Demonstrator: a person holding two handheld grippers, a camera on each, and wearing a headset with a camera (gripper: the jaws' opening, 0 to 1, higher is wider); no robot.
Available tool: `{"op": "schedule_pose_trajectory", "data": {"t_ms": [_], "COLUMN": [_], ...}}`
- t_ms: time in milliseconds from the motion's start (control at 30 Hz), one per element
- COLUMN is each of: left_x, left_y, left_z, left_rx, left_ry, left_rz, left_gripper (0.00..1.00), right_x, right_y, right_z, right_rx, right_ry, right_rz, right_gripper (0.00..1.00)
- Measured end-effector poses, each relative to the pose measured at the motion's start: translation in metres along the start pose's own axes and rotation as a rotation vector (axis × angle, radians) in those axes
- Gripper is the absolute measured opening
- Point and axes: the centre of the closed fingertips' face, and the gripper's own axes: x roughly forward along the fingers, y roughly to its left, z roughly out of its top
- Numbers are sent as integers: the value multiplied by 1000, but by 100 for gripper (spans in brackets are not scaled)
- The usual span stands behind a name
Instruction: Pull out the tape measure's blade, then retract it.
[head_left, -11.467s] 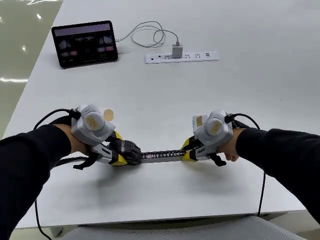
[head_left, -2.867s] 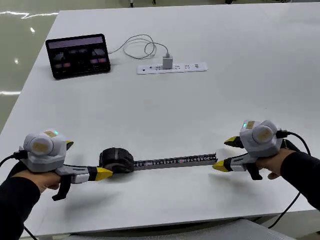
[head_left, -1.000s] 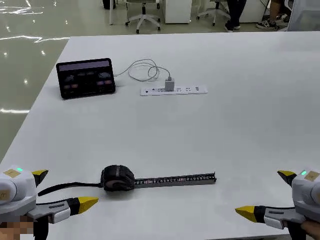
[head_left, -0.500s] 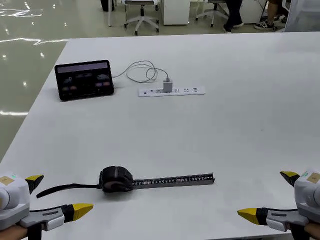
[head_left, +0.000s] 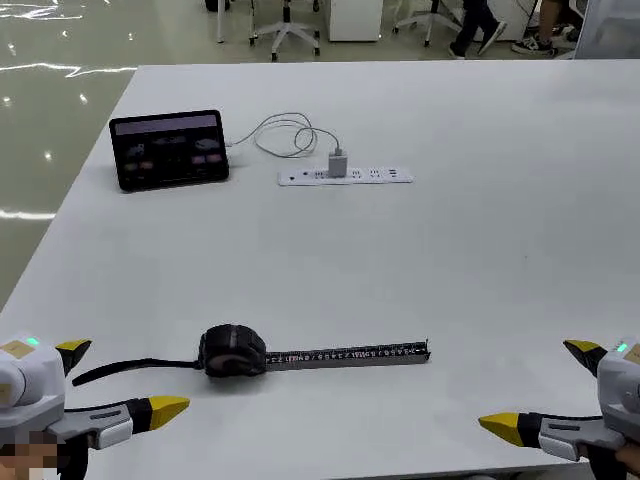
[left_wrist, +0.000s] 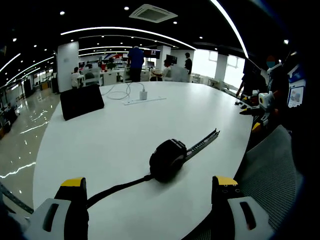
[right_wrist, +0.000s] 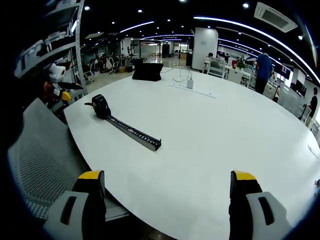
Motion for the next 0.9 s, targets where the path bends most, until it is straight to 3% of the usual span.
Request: {"op": "schedule_pose_trajectory", "data": {"t_ms": [300,733,900], "left_x": [5,8,11], "left_y": [-3,-3,-6], "left_z": [0,-15,-14], "left_rx": [7,-12,-13], "left_ry": [3,19,26], "left_rz": [-6,-5,-9], "left_gripper": [100,100,100], "right_x": [0,1,4], "right_y": [-2,0,1], "right_z": [-4,-16,-14], "right_rx": [-2,-22,-28], "right_ry": [3,37,36], "right_rz": [-2,15,18], "right_gripper": [100,100,100]}}
